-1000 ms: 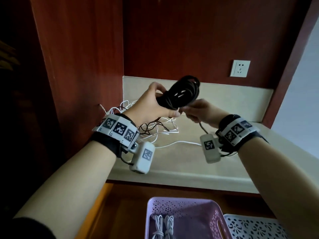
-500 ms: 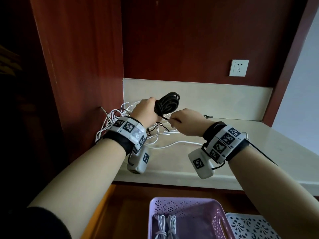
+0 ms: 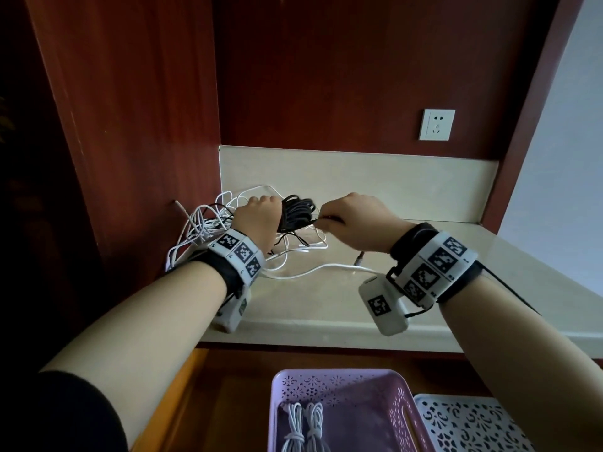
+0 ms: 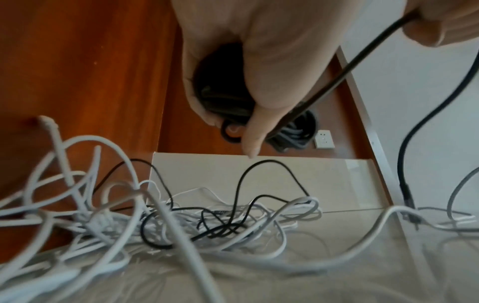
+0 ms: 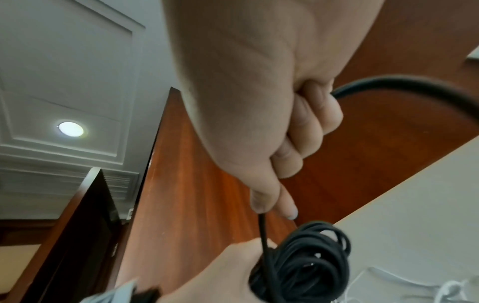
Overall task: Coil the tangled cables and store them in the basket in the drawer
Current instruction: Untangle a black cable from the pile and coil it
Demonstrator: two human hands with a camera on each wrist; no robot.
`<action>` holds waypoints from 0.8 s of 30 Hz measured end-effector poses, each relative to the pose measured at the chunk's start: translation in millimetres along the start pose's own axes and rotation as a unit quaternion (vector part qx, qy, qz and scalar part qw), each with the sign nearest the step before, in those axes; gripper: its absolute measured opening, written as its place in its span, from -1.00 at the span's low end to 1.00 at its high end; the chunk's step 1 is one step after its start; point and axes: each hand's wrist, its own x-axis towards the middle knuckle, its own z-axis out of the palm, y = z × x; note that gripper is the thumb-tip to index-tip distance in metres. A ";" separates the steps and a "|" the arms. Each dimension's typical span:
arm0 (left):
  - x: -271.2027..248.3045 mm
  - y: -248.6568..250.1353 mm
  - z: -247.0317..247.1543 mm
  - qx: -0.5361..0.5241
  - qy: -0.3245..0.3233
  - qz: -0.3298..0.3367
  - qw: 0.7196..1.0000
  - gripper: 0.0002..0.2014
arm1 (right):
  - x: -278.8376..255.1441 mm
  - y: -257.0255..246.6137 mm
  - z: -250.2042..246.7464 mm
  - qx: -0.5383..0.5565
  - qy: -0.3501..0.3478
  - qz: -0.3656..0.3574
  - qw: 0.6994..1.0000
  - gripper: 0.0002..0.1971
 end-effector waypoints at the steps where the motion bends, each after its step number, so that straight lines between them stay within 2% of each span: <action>1: -2.0 -4.0 -0.6 -0.004 -0.008 0.003 1.000 -0.72 | -1.1 7.3 -2.2 0.012 0.011 0.003 1.000 -0.73; 4: -6.2 -6.4 -6.9 -0.014 -0.014 0.046 0.999 -0.72 | 1.9 26.3 -5.1 0.104 0.058 0.017 0.993 -0.80; 8: -7.1 5.6 -13.4 -0.081 -0.035 0.162 0.983 -0.76 | 19.3 43.2 -12.0 0.251 0.134 0.045 0.958 -0.84; 10: -8.4 8.1 -14.5 -0.154 -0.013 0.195 0.969 -0.76 | 25.3 50.7 -13.1 0.305 0.138 0.058 0.941 -0.84; 13: -12.0 8.3 -18.8 -0.262 0.039 0.212 0.941 -0.62 | 28.8 60.1 -0.4 0.370 0.118 0.069 0.919 -0.89; 16: -12.5 7.9 -24.8 -0.337 0.100 0.188 0.917 -0.55 | 26.2 57.8 22.6 0.448 0.111 0.070 0.884 -0.70; 18: -11.2 10.5 -29.1 -0.406 0.109 0.127 0.899 -0.49 | 23.3 48.5 34.2 0.490 0.104 0.085 0.861 -0.58; 21: -8.8 16.2 -31.4 -0.498 0.096 0.020 0.862 -0.48 | 24.1 27.8 50.0 0.539 0.068 0.089 0.835 -0.63; 22: -8.1 17.0 -30.5 -0.517 0.093 -0.004 0.851 -0.51 | 26.3 21.3 54.1 0.545 0.062 0.089 0.831 -0.65; 23: -6.8 16.8 -28.8 -0.533 0.093 -0.029 0.840 -0.56 | 28.4 16.5 56.6 0.533 0.060 0.086 0.840 -0.67; 24: -5.8 15.1 -27.5 -0.543 0.093 -0.055 0.832 -0.59 | 29.7 13.4 57.3 0.498 0.059 0.080 0.861 -0.69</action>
